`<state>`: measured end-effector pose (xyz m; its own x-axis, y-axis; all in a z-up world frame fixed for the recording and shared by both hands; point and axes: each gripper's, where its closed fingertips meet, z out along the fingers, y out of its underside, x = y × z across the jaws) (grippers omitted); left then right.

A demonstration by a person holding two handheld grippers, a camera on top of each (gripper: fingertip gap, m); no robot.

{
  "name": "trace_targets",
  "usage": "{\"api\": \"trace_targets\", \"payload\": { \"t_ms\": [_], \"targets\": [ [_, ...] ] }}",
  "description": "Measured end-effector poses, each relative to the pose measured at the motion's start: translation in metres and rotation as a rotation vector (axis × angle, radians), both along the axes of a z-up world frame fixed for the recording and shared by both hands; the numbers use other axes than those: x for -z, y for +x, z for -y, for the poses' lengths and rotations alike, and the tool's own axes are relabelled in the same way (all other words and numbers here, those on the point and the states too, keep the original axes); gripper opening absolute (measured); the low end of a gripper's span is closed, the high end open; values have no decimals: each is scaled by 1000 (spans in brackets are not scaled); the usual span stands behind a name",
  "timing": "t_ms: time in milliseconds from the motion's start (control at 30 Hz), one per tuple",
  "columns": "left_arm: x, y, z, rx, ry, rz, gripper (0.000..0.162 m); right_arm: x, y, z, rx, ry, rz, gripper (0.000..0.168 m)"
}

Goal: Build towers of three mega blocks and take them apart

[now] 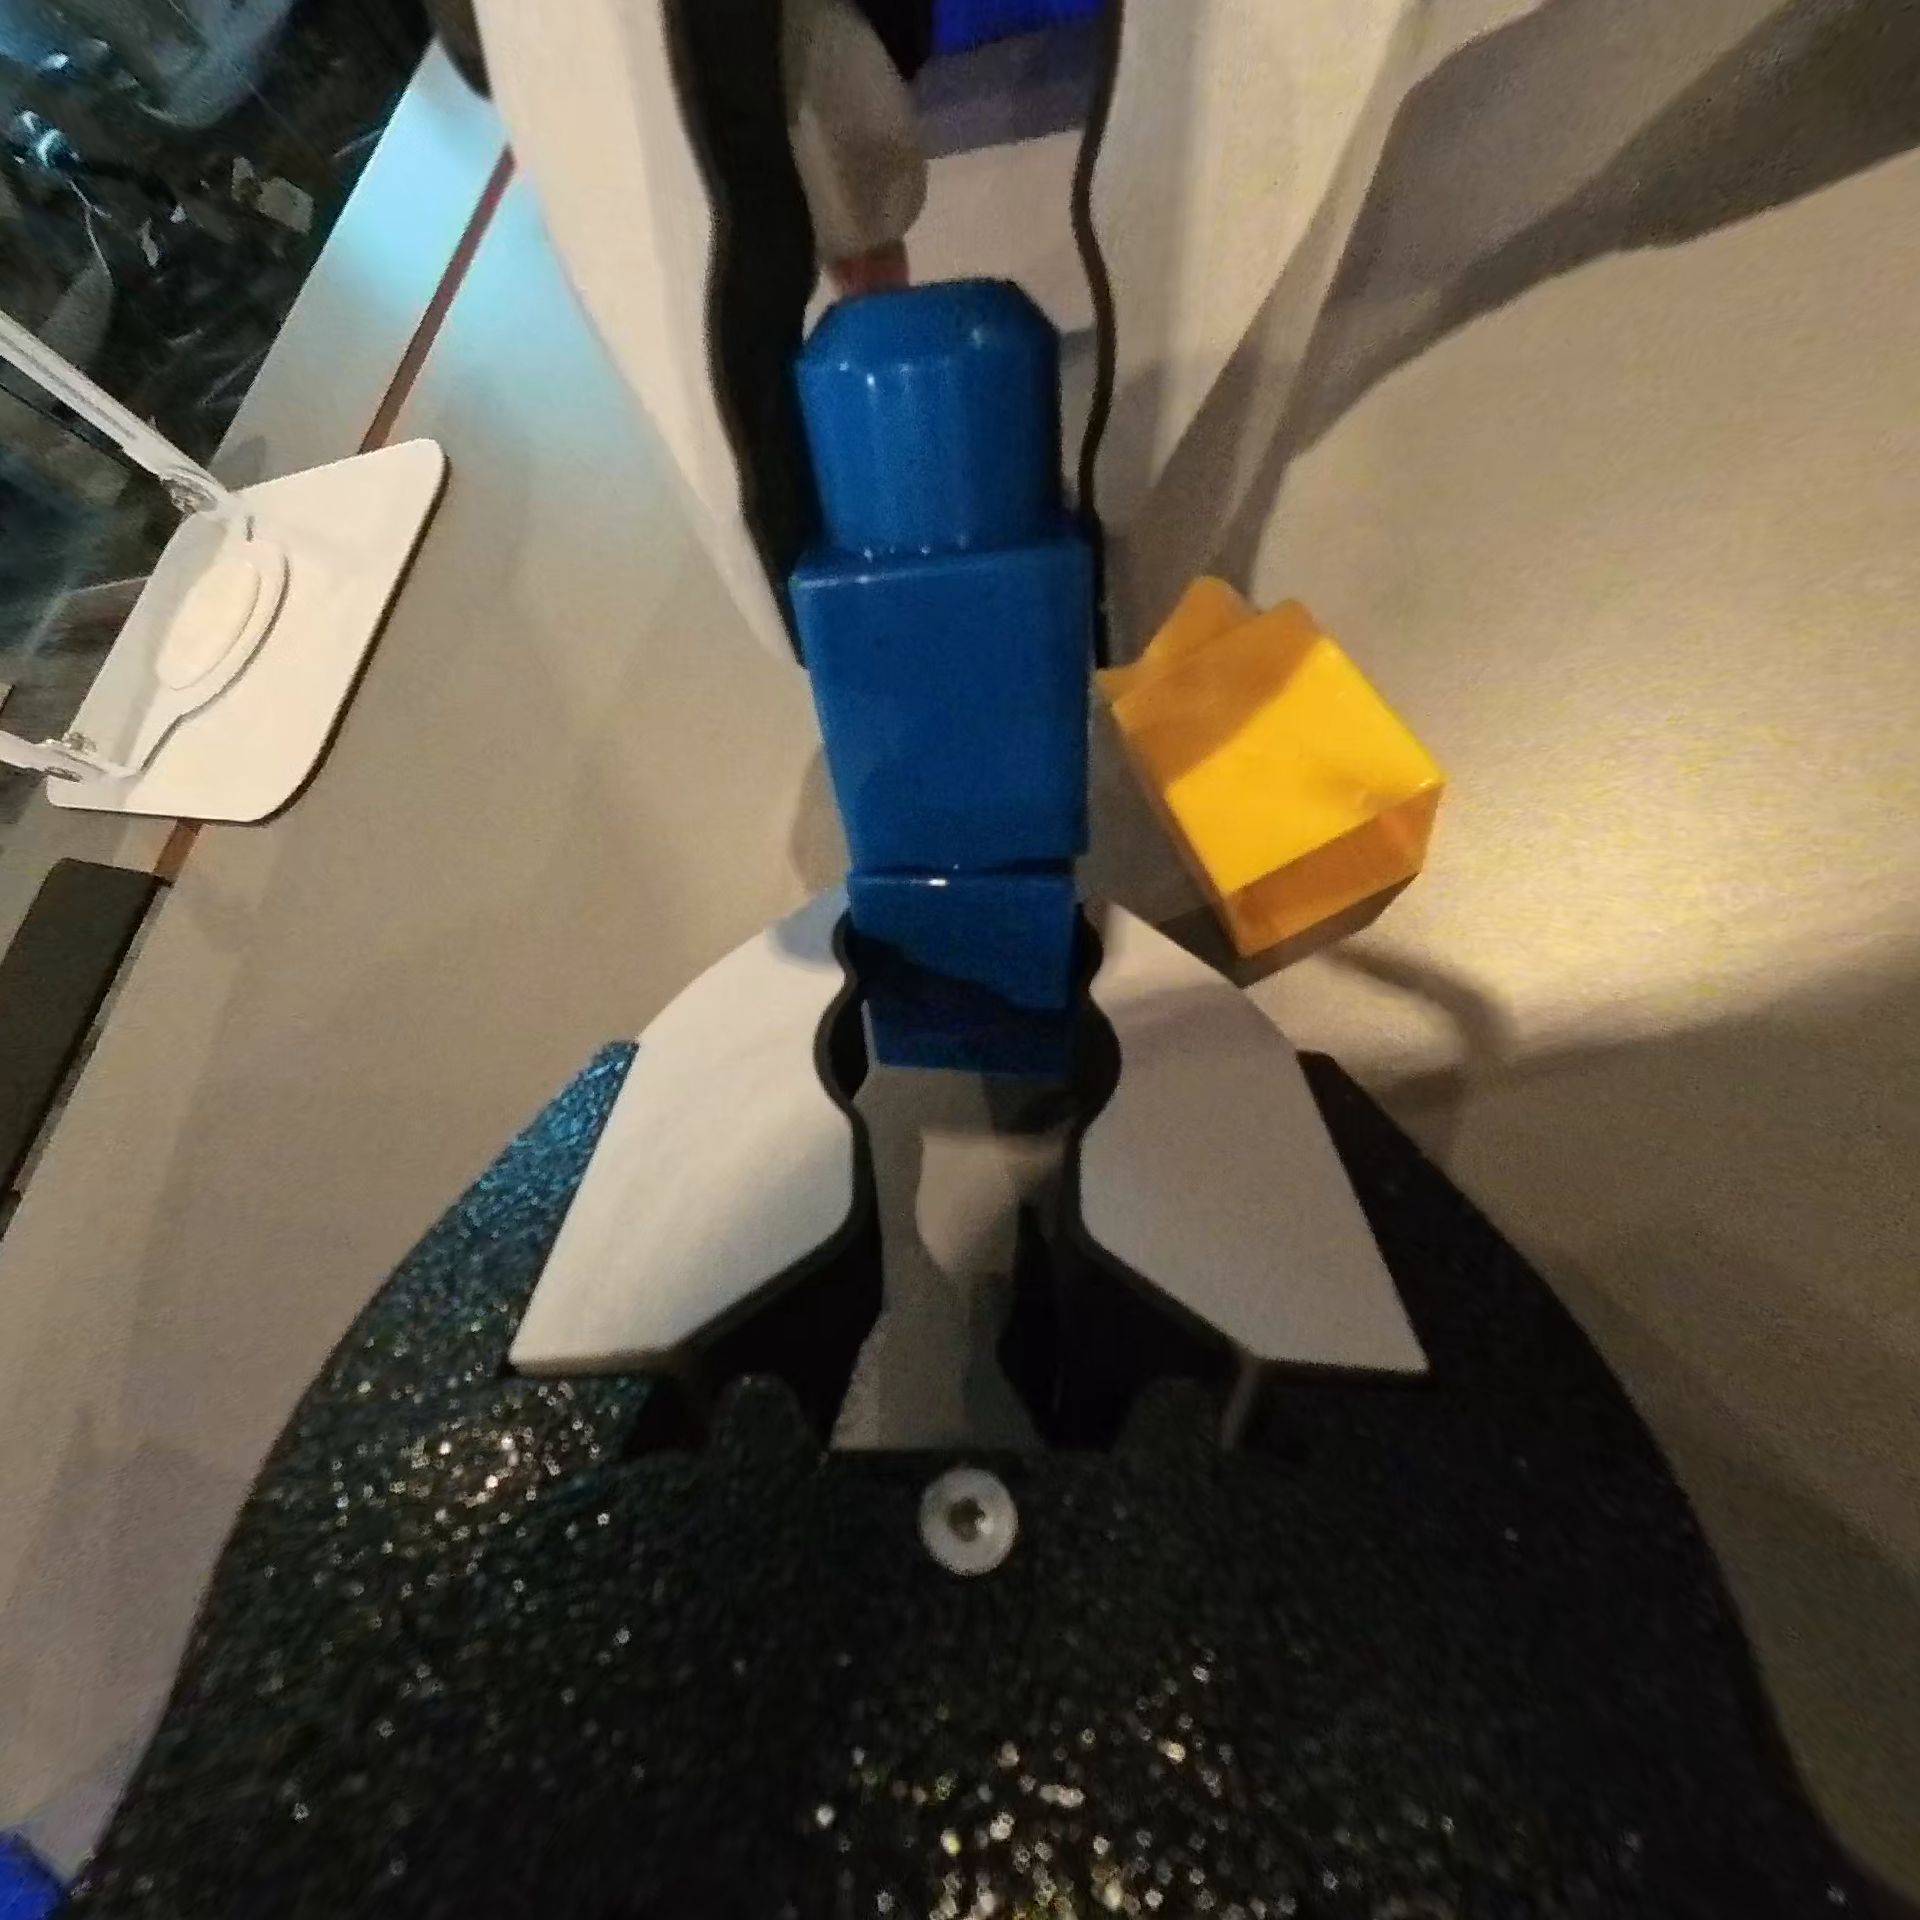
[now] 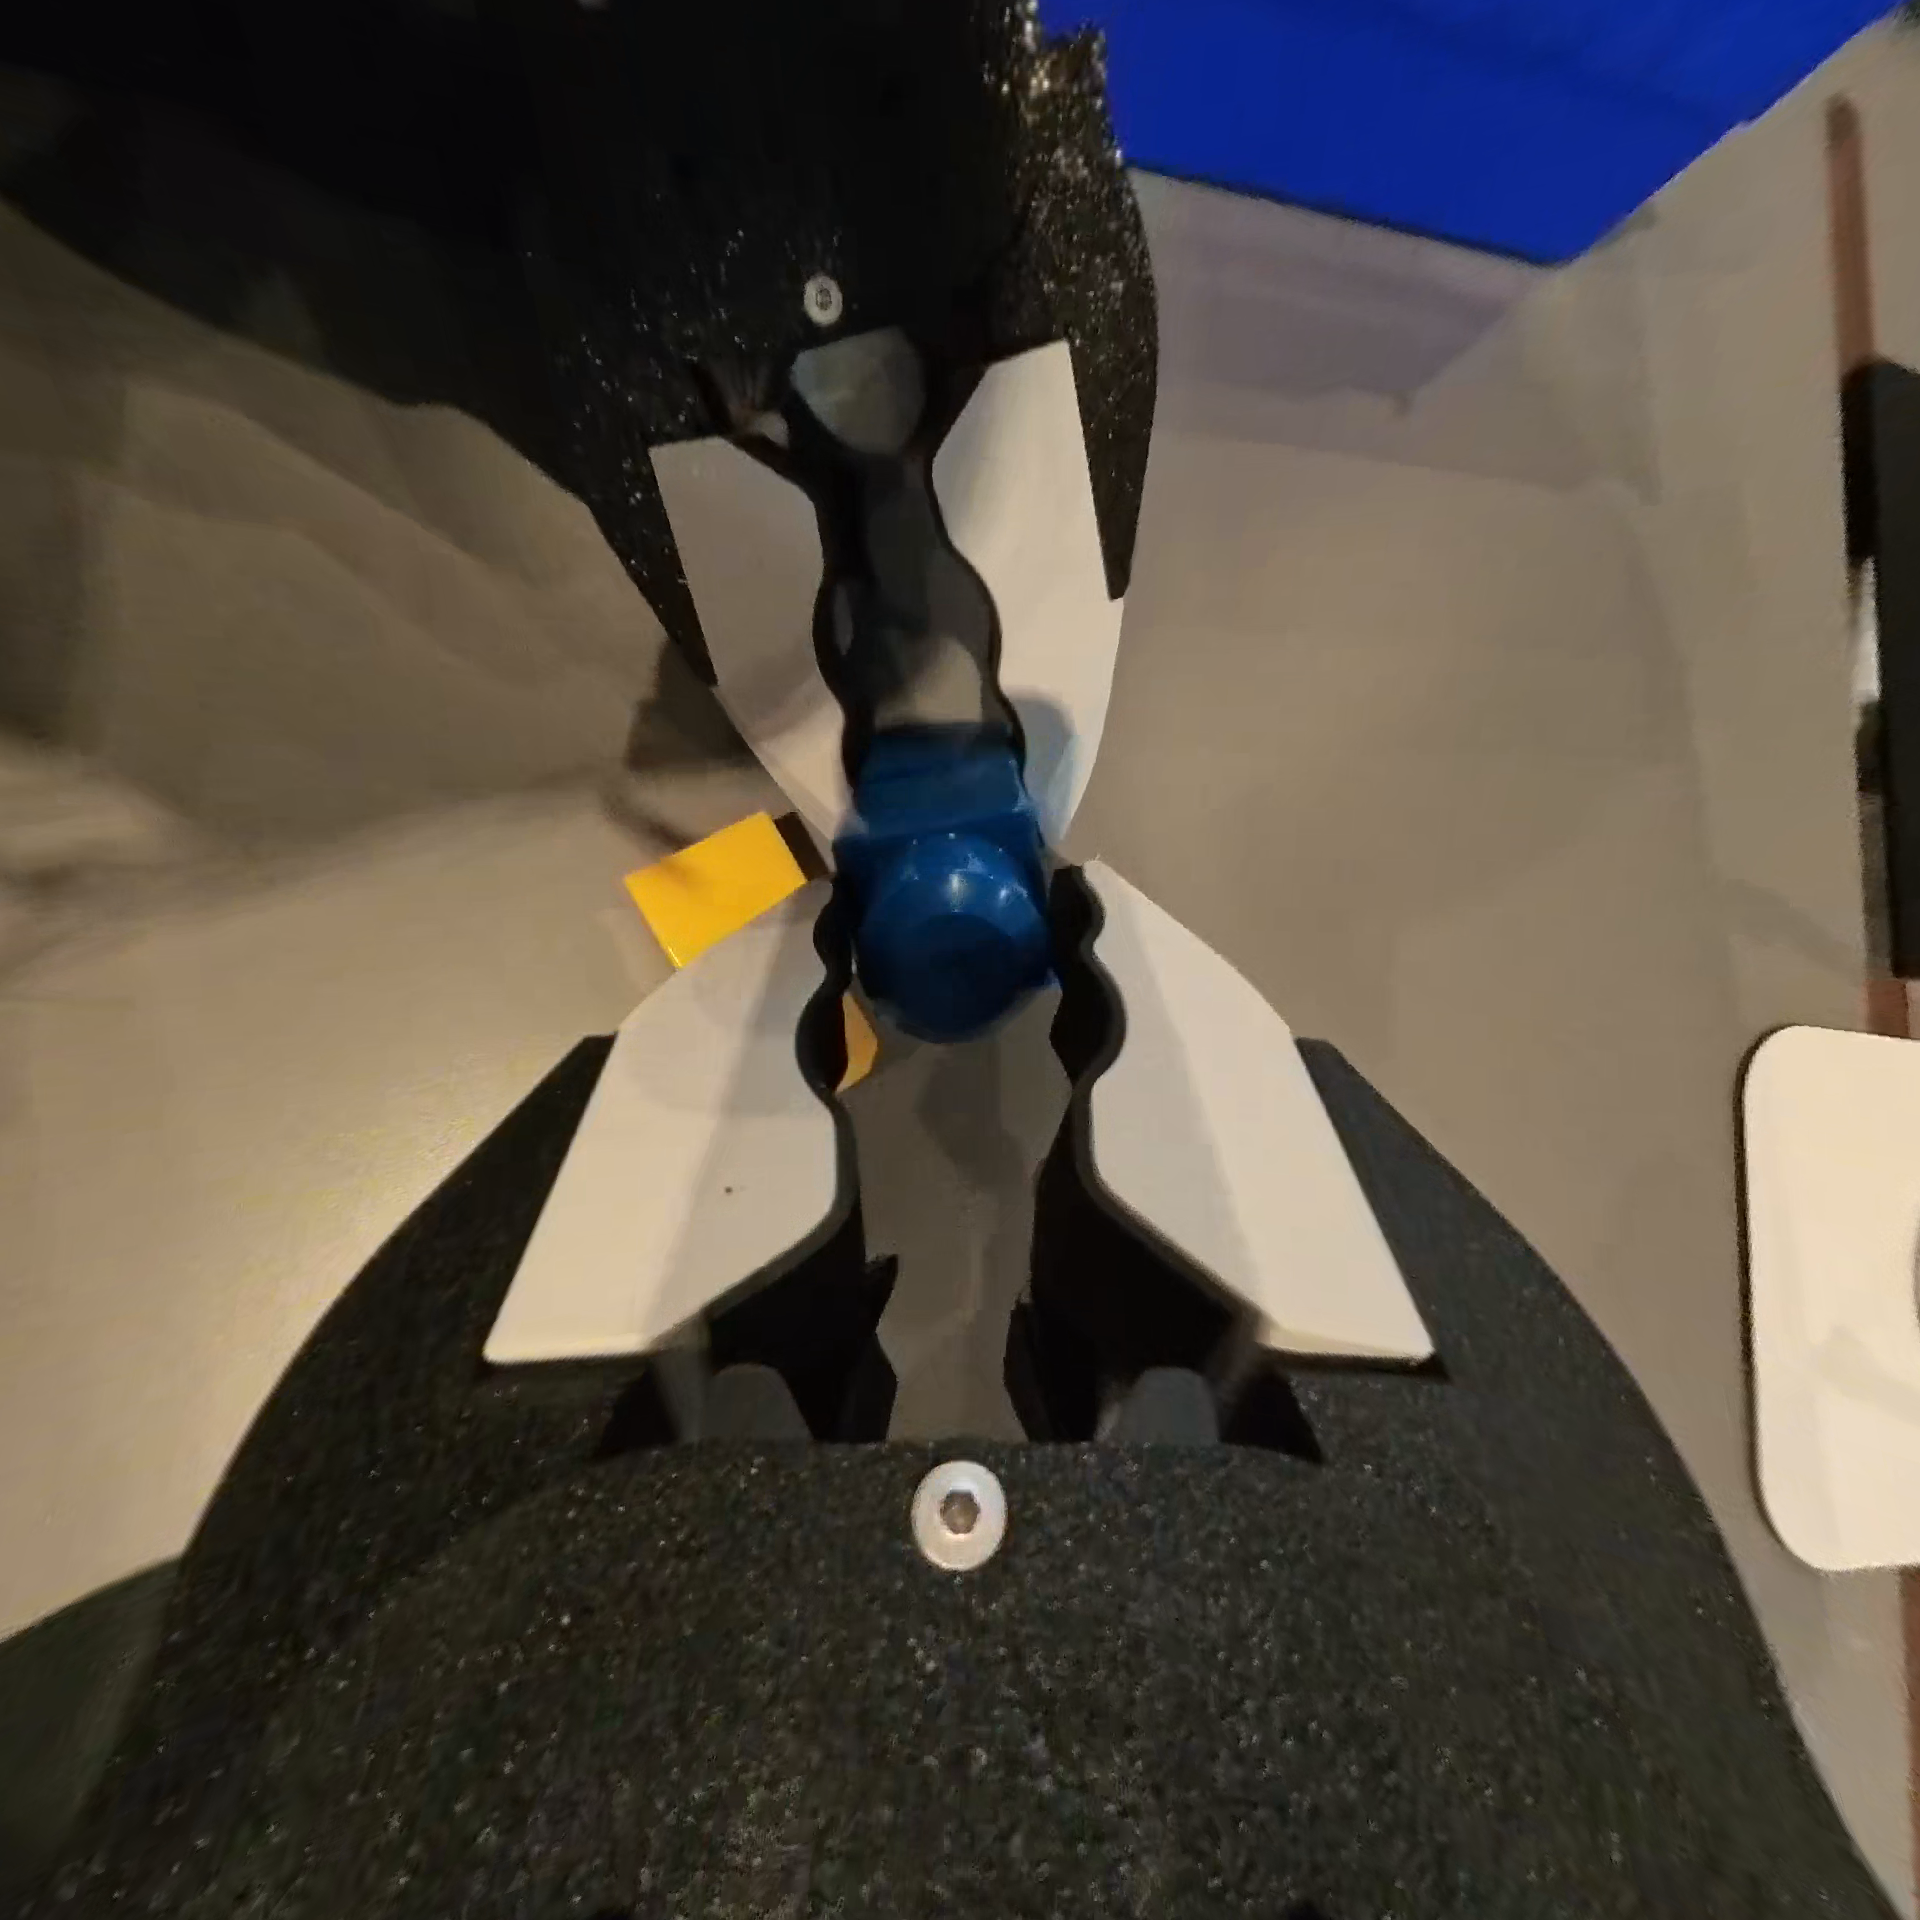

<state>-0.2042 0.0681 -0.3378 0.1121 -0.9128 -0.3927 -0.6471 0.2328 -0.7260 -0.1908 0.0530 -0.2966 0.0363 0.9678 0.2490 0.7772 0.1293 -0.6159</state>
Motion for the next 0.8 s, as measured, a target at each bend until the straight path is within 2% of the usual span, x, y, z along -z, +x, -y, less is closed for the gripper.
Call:
{"api": "trace_targets", "payload": {
  "t_ms": [167, 300, 467, 700, 800],
  "targets": [
    [0, 2, 0, -7, -22, 23, 36, 0, 0, -1, 22, -36, -12, 38],
    [1, 4, 1, 3, -39, 32, 36, -7, 8, -7, -4, 65, -18, 49],
    [0, 4, 2, 5, -22, 25, 36, -2, 1, 0, -60, 86, 3, 36],
    [-16, -1, -10, -81, 7, 85, 35, -16, -5, -11, 56, 41, -84, 36],
    [-14, -2, -10, -89, 32, 56, 35, -14, -4, -10, 67, 40, -58, 36]
  ]
}}
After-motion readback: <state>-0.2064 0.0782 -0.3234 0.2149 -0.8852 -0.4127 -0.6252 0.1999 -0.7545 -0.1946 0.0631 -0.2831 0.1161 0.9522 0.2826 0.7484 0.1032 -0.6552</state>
